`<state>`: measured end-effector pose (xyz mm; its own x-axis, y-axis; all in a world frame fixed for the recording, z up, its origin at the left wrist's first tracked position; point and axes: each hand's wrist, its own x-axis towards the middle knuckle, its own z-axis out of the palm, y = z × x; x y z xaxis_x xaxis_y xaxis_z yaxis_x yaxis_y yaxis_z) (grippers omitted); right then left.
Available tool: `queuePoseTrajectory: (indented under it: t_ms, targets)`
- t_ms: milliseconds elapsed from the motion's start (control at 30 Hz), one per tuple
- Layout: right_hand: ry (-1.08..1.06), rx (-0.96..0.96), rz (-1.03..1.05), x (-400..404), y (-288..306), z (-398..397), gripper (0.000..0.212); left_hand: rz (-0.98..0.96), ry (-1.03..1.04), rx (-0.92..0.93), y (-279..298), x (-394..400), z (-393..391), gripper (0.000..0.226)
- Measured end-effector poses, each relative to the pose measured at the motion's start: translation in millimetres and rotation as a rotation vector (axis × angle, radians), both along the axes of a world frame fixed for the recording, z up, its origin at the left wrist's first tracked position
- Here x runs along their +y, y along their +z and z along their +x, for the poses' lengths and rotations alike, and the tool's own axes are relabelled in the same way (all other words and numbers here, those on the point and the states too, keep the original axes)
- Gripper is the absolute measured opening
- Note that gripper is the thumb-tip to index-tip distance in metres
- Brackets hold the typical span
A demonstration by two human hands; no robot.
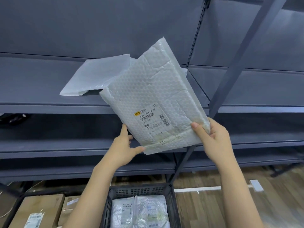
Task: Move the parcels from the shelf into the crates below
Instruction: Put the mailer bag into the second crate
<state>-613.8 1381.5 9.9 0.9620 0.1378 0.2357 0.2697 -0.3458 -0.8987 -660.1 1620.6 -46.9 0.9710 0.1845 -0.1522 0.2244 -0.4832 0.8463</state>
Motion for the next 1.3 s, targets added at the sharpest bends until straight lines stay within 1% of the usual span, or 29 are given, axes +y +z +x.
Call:
queuePoseTrajectory:
  t_ms: [100,200,267,300,333,433,467,500,600,700,900,1000,1100,1200,1300]
  targets:
    - [0.042,0.078,0.096,1,-7,-1,0.011,-0.131,-0.004,-0.075,1,1,-3,0.127]
    - [0.059,0.129,0.212,4,-14,-3,0.012,-0.240,0.065,-0.159,-2,4,-4,0.130]
    - [0.051,0.138,0.207,8,-20,-6,0.013,-0.227,0.087,-0.208,-4,3,-5,0.133]
    - [0.037,0.127,0.150,9,-23,-5,0.016,-0.179,0.087,-0.225,-5,2,-6,0.134]
    - [0.027,0.114,0.067,10,-25,-6,0.028,-0.114,0.087,-0.232,-6,0,-8,0.132]
    - [0.061,0.105,-0.147,15,-28,-4,0.091,0.061,0.117,-0.289,-8,0,-13,0.121]
    - [0.092,0.089,-0.200,17,-30,-4,0.104,0.106,0.132,-0.316,-9,1,-15,0.119]
    - [0.119,0.058,-0.257,20,-35,-4,0.111,0.154,0.145,-0.341,-9,4,-17,0.118]
    - [0.124,0.021,-0.366,32,-48,-5,0.111,0.319,0.172,-0.393,-7,14,-24,0.119]
    - [0.095,0.010,-0.370,47,-56,-11,0.110,0.407,0.201,-0.399,-5,23,-33,0.121]
    - [0.113,-0.042,-0.421,70,-70,-22,0.107,0.459,0.229,-0.379,-15,38,-49,0.123]
    - [0.147,-0.002,-0.396,82,-77,-30,0.106,0.496,0.241,-0.375,-21,47,-59,0.123]
    - [0.161,0.028,-0.374,92,-94,-40,0.107,0.523,0.264,-0.332,-30,57,-70,0.122]
    - [0.132,0.068,-0.371,97,-120,-55,0.108,0.556,0.241,-0.283,-53,62,-82,0.122]
    - [0.083,0.157,-0.396,94,-155,-77,0.110,0.552,0.188,-0.193,-84,58,-96,0.123]
